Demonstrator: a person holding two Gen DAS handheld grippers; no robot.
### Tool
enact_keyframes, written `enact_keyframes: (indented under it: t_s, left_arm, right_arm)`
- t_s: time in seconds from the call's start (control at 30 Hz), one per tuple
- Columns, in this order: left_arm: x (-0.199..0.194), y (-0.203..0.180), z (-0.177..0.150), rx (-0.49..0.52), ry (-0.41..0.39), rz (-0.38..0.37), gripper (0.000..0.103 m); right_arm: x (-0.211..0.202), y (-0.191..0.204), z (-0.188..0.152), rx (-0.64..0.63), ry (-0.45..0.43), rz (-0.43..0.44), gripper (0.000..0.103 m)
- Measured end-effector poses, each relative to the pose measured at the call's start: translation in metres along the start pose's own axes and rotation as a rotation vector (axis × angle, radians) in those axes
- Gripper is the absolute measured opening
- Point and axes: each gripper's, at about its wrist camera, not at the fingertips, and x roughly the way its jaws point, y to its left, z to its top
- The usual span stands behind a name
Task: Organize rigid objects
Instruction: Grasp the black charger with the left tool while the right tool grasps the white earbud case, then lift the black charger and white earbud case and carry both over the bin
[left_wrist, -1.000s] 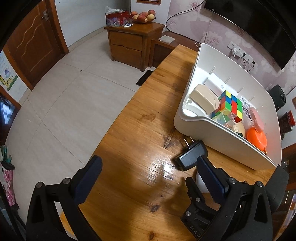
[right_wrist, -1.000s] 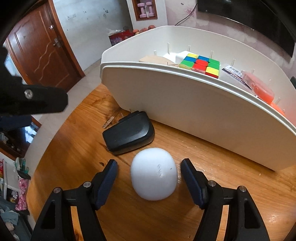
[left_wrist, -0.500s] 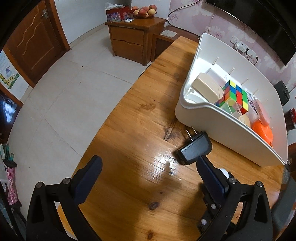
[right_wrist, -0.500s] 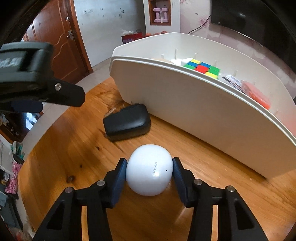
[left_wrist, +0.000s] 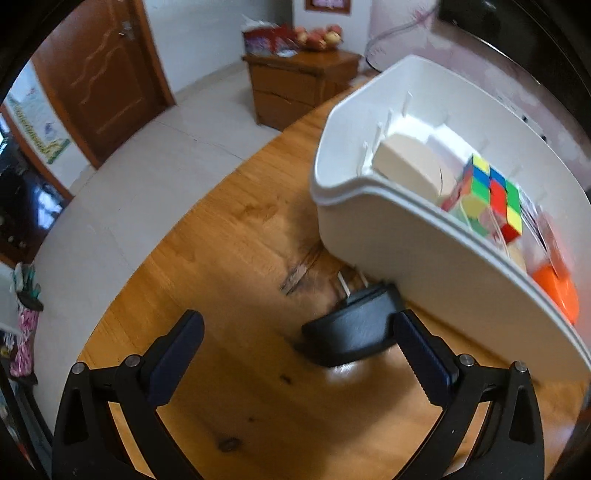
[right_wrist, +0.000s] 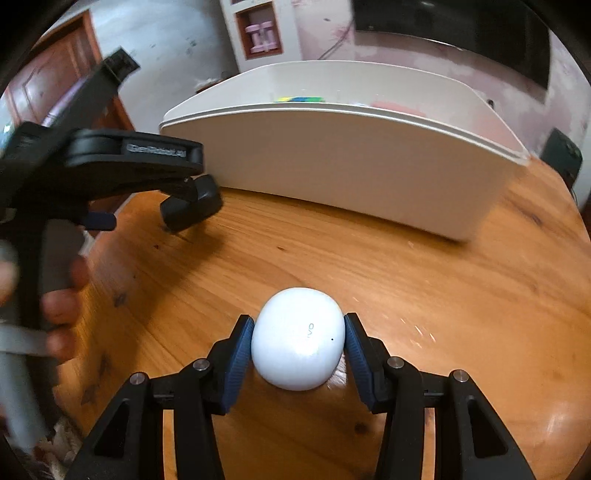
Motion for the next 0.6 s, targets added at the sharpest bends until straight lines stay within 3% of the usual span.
enact_keyframes:
  t_s: [0.17, 0.33, 0.5, 0.6]
  left_arm:
    - [-0.003, -0.01, -0.006, -0.054, -0.049, 0.062, 0.103]
    - [-0.008, -0.017, -0.013, -0.089, -0.079, 0.121, 0.1]
    - [-0.02, -0.03, -0.015, -0.034, -0.112, 0.123, 0.059]
    - [-0.021, -0.031, -0.013, -0.022, -0.102, 0.111, 0.046]
  right_arm:
    - [-0.014, -0.012, -0.019, 0.024, -0.022, 0.004, 0.05]
    - [-0.017, -0.016, -0.017, 0.037, -0.03, 0.021, 0.05]
    - [-0.02, -0.019, -0.017, 0.05, -0.038, 0.044, 0.05]
    - [-0.02, -0.02, -0.015, 0.051, -0.042, 0.051, 0.05]
